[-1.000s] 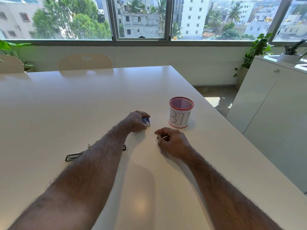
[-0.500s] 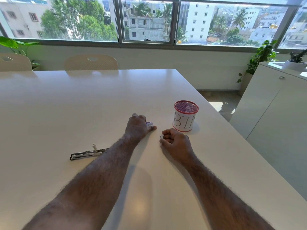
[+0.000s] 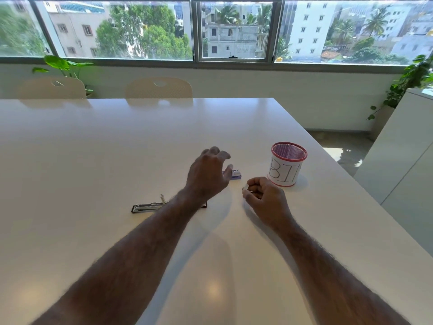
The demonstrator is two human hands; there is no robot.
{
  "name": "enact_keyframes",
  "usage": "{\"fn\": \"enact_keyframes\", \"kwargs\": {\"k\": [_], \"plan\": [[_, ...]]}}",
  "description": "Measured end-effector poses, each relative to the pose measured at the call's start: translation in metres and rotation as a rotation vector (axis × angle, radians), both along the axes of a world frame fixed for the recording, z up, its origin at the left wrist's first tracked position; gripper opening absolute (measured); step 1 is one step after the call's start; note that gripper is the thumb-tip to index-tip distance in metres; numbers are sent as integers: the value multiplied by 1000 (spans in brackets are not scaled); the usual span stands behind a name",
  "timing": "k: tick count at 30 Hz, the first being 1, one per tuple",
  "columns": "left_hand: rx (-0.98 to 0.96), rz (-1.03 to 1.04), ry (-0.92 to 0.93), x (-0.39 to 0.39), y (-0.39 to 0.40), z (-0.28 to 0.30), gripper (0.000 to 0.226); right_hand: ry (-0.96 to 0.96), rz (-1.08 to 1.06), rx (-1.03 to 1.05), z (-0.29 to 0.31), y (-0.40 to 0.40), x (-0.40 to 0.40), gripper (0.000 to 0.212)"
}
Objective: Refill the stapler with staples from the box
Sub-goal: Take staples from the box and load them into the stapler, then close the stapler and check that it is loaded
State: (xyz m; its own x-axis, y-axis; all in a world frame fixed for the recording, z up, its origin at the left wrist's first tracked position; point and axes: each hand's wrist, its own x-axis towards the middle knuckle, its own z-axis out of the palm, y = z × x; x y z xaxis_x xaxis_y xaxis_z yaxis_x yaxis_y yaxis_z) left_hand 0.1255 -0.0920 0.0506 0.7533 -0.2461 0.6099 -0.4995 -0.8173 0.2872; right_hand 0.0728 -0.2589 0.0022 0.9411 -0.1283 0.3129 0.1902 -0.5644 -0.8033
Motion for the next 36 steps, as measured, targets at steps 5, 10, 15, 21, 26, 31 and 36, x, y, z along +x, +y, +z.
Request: {"fn": "enact_keyframes", "kwargs": {"k": [5,10,15,21,26,31,36], "plan": [[-121,49,-88,-11,51,16,24,-87,219,-89,6,37,-7,22],[-211,206,176,-17,114,6,37,-12,454,-244,3,63,-9,24],[-173,174,584,-35,154,-9,31,25,504,-382,1,76,-6,26],[-52,224,723,-53,172,-23,27,8,463,-455,-5,81,-7,26],[36,208,677,-49,182,-35,14,-7,461,-445,-5,79,-10,23],[-239,37,680,-50,187,-36,13,-24,451,-418,-4,77,-13,21],[-703,-64,751,-49,182,-37,13,-12,451,-386,-3,75,-12,22]]}}
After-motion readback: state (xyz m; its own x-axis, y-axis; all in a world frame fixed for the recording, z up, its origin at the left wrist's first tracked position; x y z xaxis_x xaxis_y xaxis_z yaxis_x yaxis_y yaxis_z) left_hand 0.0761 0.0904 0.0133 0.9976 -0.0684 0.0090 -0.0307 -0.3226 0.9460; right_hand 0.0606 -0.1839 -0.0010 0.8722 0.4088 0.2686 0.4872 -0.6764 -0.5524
